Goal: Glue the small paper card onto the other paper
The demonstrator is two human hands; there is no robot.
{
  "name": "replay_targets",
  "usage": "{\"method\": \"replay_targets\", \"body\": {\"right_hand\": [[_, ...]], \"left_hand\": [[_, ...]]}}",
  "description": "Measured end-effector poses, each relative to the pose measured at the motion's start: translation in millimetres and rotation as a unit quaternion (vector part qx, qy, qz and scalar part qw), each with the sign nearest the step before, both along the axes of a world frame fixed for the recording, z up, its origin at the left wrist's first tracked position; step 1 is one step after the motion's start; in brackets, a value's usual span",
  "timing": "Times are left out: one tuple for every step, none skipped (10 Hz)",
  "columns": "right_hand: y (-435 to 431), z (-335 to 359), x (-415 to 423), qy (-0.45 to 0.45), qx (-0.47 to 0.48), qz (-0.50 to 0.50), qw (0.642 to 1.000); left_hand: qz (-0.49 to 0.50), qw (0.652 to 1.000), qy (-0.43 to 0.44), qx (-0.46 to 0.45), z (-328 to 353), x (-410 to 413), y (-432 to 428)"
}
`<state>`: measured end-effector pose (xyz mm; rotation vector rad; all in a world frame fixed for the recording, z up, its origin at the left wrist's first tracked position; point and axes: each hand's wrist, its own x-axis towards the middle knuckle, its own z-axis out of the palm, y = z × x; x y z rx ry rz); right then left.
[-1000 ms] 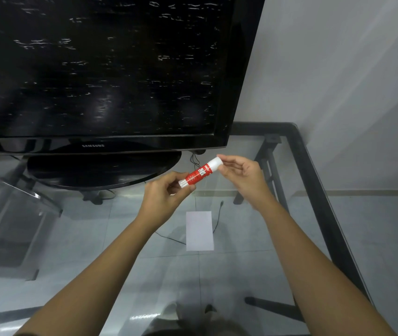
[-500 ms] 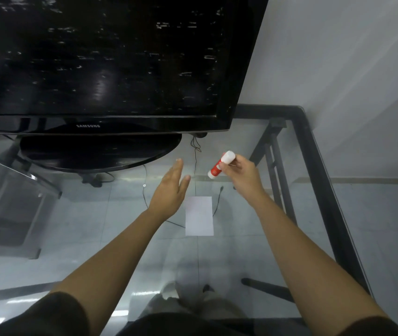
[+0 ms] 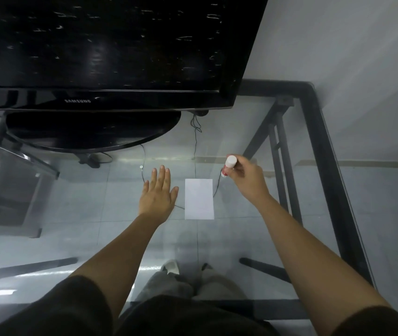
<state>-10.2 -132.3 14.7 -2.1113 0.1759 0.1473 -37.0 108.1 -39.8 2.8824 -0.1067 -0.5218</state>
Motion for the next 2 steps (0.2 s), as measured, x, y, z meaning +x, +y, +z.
{"method": "replay_targets", "body": {"right_hand": [[-2.9, 2.5, 1.8, 0.027, 0.013, 0.021, 0.999], [-2.8, 12.3, 1.4, 0.043, 0.008, 0.014, 0.999]], "left_hand": [[-0.003, 1.0, 0.003, 0.0, 7.2, 1.4, 1.9], [0.0, 1.0, -0.013, -0.011, 15.5, 7.8, 0.0]]}}
